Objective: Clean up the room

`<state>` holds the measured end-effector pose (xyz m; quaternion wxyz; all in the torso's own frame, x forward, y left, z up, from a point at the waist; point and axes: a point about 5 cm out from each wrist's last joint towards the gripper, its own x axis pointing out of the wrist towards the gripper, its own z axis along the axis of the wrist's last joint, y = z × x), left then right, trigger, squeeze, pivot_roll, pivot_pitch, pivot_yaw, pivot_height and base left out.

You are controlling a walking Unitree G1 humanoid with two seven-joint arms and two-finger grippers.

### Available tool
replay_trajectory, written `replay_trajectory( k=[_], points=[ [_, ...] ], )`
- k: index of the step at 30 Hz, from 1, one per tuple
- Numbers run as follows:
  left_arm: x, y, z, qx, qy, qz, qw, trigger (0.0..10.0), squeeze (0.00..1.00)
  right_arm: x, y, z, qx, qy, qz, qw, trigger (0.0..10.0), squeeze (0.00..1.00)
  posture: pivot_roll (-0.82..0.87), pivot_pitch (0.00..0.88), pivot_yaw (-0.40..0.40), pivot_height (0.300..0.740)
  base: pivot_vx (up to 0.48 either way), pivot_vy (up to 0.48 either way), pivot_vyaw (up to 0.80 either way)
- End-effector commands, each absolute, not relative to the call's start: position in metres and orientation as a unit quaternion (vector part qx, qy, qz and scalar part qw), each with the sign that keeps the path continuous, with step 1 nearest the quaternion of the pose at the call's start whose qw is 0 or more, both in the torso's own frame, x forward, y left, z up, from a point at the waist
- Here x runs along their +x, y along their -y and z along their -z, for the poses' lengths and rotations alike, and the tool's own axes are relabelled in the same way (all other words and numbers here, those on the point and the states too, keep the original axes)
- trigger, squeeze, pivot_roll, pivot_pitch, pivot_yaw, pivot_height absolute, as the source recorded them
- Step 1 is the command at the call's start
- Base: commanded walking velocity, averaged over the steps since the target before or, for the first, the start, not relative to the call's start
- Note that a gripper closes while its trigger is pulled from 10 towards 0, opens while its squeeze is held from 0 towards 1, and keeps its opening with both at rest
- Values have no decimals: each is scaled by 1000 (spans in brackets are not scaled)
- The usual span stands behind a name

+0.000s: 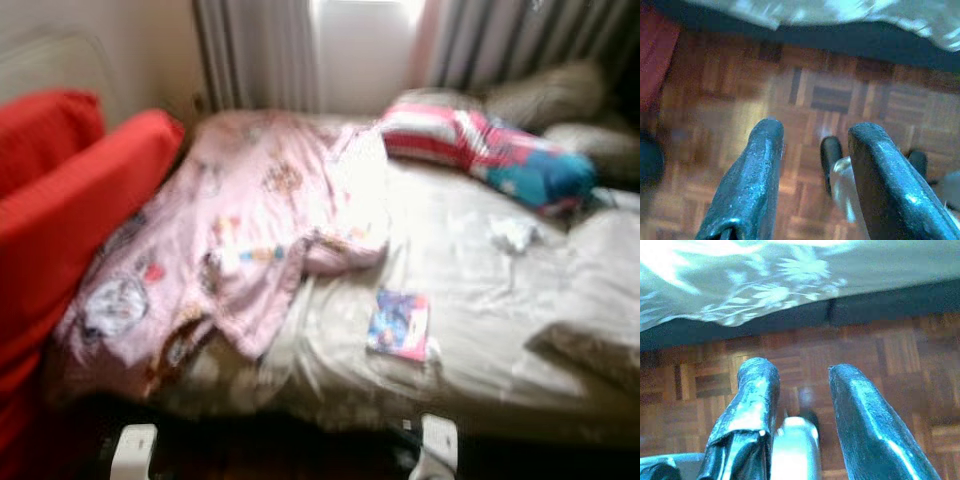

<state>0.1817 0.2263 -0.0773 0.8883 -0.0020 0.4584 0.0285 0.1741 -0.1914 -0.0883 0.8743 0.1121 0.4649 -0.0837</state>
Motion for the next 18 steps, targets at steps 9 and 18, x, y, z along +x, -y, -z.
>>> replay_trajectory(
  k=[9, 18],
  points=[
    [189, -218, 75, -9, -450, -18, 893, 10000, 0, 169, 202, 89, 106, -468, 100, 872, 10000, 0, -65, 0, 8, 740, 315, 0, -71],
    [191, -218, 74, -7, -449, -15, 893, 10000, 0, 172, 202, 88, 94, -463, 92, 877, 10000, 0, -87, 0, 18, 740, 272, 0, 0]
  ],
)
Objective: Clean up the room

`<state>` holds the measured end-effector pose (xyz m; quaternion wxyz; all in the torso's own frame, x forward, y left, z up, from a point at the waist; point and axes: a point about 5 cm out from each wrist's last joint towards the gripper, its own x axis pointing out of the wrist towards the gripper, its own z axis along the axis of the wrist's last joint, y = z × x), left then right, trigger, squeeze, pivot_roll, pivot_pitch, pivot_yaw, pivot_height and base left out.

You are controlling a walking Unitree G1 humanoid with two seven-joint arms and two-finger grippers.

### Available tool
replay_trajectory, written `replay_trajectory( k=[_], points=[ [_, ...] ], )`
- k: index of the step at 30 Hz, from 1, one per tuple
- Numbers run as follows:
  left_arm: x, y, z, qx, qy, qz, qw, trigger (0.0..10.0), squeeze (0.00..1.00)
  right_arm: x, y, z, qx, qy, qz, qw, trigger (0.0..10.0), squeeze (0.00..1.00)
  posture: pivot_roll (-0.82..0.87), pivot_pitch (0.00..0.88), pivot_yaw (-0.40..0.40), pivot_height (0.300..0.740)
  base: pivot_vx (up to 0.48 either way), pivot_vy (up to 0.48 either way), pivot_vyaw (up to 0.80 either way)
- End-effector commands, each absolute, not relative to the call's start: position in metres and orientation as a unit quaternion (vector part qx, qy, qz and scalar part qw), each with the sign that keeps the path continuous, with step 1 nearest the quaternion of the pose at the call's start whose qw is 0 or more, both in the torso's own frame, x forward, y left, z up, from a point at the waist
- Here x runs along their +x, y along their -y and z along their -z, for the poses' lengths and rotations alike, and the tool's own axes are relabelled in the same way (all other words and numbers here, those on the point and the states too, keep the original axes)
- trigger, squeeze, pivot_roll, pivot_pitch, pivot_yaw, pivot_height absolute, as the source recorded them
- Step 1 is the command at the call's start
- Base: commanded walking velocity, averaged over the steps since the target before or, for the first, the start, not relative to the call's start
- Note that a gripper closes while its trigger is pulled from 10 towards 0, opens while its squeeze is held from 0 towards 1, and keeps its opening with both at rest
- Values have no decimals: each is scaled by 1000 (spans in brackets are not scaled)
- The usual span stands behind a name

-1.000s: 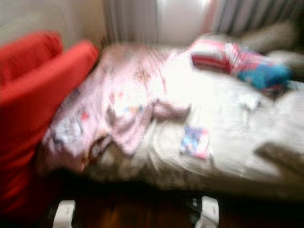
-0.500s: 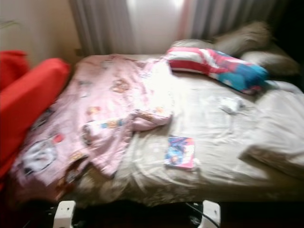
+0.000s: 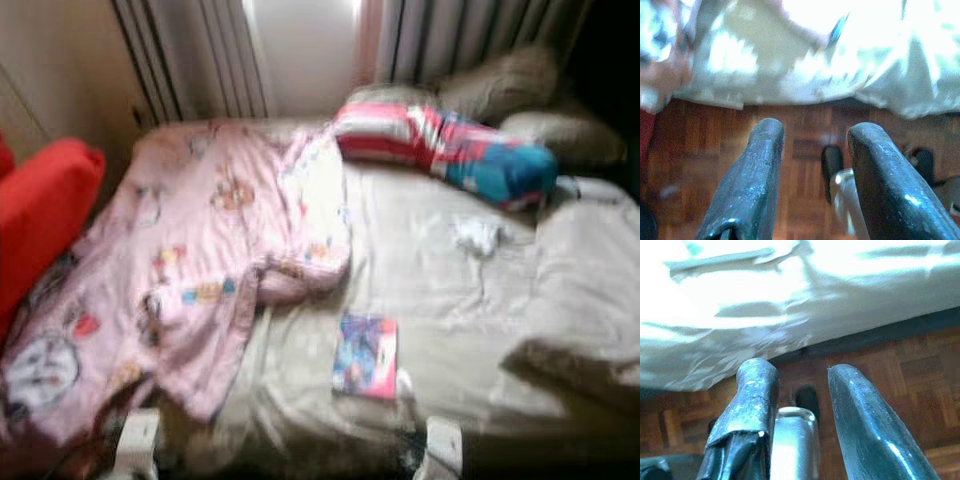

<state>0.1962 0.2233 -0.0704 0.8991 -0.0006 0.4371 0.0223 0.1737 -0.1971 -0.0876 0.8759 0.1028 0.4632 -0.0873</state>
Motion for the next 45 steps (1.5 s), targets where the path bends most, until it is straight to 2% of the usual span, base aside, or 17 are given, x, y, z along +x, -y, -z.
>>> replay_trajectory(
  k=[1, 10, 13, 15, 16, 17, 18, 19, 20, 22, 25, 32, 40, 45],
  points=[
    [191, -218, 74, -6, -449, -15, 894, 10000, 0, 172, 202, 87, 93, -462, 91, 877, 10000, 0, -87, 0, 18, 740, 0, 0, 0],
    [196, -218, 70, -69, -393, -58, 915, 10000, 0, 179, 204, 83, 72, -429, 80, 897, 10000, 0, -102, 0, 16, 740, 0, 0, 0],
    [200, -218, 64, -77, -348, -65, 932, 10000, 0, 182, 208, 79, 42, -407, 80, 909, 10000, 0, -87, 0, 12, 740, 0, 0, 0],
    [202, -219, 62, -75, -332, -71, 938, 10000, 0, 215, 210, 56, -1, -321, 63, 945, 10000, 0, -82, 0, 12, 740, 0, 0, 0],
    [202, -220, 62, -75, -326, -76, 939, 10000, 0, 241, 209, 33, 3, -233, 57, 971, 10000, 0, -89, 0, 16, 740, 0, 0, 0],
    [202, -220, 61, -75, -324, -77, 940, 10000, 0, 244, 209, 29, 6, -217, 57, 974, 10000, 0, -89, 0, 16, 740, 0, 0, 0],
    [225, -218, 46, -69, -278, -61, 956, 10000, 0, 249, 209, 22, 11, -192, 58, 980, 10000, 0, -93, 0, 18, 740, 0, 0, 0],
    [241, -215, 33, -65, -244, -49, 966, 10000, 0, 251, 209, 19, 13, -179, 58, 982, 10000, 0, -93, 0, 18, 740, 0, 0, 0],
    [241, -215, 33, -65, -244, -49, 966, 10000, 0, 251, 209, 19, 13, -179, 58, 982, 10000, 0, -93, 0, 18, 740, 0, 0, 0],
    [262, -208, 11, -57, -169, -16, 984, 10000, 0, 256, 209, 10, 26, -141, 57, 988, 10000, 0, -93, 0, 27, 740, 0, 0, 0],
    [262, -210, 6, -56, -139, -12, 989, 10000, 0, 257, 206, 5, 29, -115, 51, 992, 10000, 0, -95, 0, 30, 740, 0, 0, 0],
    [257, -216, 1, -38, -106, -11, 994, 10000, 0, 244, 205, 7, 22, -97, 48, 994, 10000, 0, -93, 0, 30, 740, 0, 0, 0],
    [255, -220, 1, -45, -104, -21, 993, 10000, 0, 238, 210, 18, 10, -145, 67, 987, 10000, 0, -80, 0, 19, 740, 0, 0, 0],
    [255, -213, 3, -52, -110, -10, 992, 10000, 0, 237, 211, 19, 5, -153, 68, 986, 10000, 0, -97, 0, 24, 710, 0, 0, 0]
  ],
)
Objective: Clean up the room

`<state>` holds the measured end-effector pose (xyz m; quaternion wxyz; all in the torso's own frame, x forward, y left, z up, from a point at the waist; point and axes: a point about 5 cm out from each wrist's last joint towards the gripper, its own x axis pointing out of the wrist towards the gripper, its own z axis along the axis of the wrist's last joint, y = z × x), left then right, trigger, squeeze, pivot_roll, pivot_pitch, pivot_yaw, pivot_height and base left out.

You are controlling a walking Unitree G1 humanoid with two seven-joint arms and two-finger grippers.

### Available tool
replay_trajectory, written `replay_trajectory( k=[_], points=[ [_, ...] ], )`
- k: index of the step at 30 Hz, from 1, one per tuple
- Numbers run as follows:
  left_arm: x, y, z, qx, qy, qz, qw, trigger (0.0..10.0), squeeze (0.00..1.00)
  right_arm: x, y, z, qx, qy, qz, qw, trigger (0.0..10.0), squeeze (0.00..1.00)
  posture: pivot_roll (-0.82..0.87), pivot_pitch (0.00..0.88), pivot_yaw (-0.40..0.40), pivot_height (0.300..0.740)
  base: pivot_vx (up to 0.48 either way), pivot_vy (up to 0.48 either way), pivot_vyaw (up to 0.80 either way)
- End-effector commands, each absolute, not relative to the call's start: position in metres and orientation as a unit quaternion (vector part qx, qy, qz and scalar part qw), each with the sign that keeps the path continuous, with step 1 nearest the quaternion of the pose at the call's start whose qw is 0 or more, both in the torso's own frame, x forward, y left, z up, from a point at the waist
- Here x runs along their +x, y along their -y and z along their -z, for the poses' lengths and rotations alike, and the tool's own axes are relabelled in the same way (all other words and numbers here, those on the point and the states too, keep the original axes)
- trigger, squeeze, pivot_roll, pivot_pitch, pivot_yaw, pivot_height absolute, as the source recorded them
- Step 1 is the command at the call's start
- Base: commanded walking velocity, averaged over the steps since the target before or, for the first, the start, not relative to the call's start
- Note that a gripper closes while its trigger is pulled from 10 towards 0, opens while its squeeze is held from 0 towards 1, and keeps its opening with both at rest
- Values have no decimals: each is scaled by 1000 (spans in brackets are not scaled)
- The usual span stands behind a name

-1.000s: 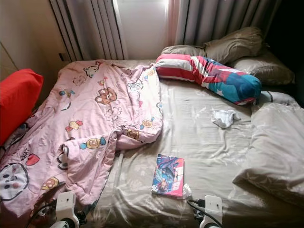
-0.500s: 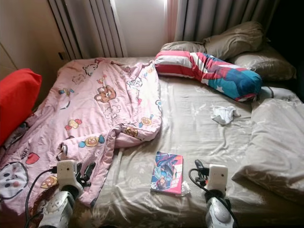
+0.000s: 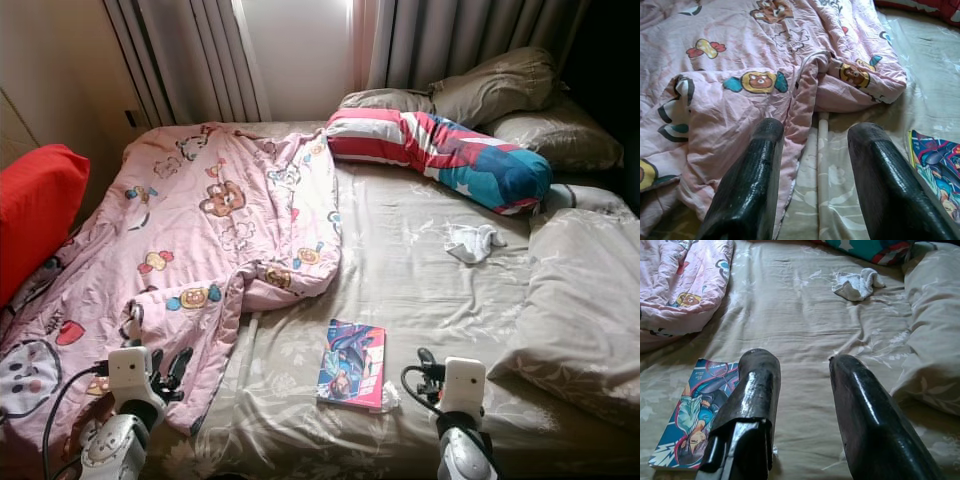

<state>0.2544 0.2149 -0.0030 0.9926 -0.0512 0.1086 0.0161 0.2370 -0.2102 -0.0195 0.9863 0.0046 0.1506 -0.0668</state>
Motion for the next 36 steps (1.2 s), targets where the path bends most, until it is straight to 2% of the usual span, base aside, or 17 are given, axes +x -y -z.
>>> replay_trajectory(
  k=[1, 9, 36],
  points=[
    [255, -213, 3, -52, -110, -10, 992, 10000, 0, 237, 211, 19, 5, -153, 68, 986, 10000, 0, -100, 0, 25, 705, 0, 0, 0],
    [255, -216, 4, -48, -118, -6, 992, 10000, 0, 233, 217, 20, 6, -153, 82, 985, 10000, 0, -105, 2, 32, 652, 0, 0, 0],
    [254, -214, 9, -52, -144, 5, 988, 10000, 0, 226, 217, 29, 25, -181, 77, 980, 10000, 0, -96, 0, 27, 652, 0, 0, 0]
  ],
)
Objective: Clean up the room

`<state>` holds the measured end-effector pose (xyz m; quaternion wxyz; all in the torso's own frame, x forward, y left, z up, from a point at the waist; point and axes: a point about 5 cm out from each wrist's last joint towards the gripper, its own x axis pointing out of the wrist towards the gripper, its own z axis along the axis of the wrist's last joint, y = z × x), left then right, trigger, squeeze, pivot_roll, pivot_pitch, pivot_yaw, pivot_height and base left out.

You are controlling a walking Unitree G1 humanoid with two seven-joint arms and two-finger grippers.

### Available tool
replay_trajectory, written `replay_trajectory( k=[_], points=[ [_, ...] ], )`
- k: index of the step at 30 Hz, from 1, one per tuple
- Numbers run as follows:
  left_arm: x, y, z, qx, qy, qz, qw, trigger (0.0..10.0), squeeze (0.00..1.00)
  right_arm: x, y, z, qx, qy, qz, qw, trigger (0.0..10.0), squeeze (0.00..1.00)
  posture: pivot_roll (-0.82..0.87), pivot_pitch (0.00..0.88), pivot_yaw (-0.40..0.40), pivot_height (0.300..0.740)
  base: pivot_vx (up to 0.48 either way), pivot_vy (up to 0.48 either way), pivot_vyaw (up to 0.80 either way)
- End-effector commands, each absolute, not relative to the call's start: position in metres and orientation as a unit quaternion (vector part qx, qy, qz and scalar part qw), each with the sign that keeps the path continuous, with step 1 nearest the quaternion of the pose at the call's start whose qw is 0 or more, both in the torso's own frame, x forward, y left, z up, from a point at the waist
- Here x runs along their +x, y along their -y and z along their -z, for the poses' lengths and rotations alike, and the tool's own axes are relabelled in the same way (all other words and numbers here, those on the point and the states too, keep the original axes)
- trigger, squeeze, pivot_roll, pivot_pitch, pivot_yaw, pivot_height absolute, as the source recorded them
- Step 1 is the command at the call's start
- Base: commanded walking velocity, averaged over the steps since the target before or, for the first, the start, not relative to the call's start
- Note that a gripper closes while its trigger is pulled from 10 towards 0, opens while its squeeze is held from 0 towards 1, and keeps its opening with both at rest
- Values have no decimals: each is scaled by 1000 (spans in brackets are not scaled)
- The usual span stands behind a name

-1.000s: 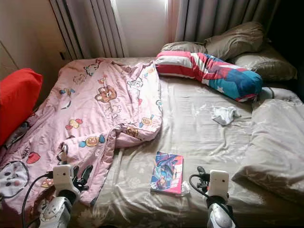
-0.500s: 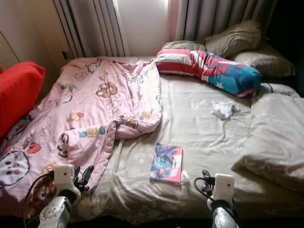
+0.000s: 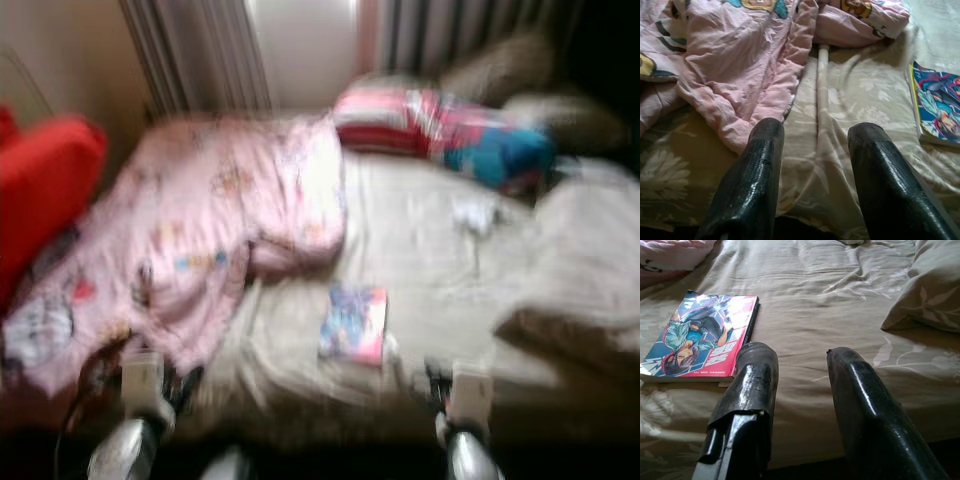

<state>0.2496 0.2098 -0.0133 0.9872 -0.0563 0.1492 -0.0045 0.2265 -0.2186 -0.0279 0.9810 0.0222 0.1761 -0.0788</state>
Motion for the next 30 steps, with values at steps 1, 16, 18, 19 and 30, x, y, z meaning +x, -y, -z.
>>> replay_trajectory(
  k=[1, 16, 18, 19, 30],
  points=[
    [253, -214, 9, -52, -145, 5, 988, 10000, 0, 226, 217, 30, 25, -184, 78, 980, 10000, 0, -96, 0, 28, 652, 0, 0, 0],
    [255, -218, 8, -44, -148, 7, 988, 10000, 0, 224, 215, 32, 36, -186, 82, 978, 10000, 0, -84, 0, 33, 622, 0, 0, 0],
    [255, -218, 8, -44, -148, 6, 988, 10000, 0, 225, 215, 32, 37, -186, 81, 979, 10000, 0, -83, 0, 33, 622, 0, 0, 0],
    [255, -219, 8, -44, -148, 6, 988, 10000, 0, 225, 215, 32, 38, -186, 81, 979, 10000, 0, -83, 0, 33, 622, 0, 0, 0],
    [257, -221, 6, -39, -147, 1, 988, 10000, 0, 227, 211, 32, 40, -191, 79, 978, 10000, 0, -77, 14, 35, 622, 0, 0, 0]
  ],
)
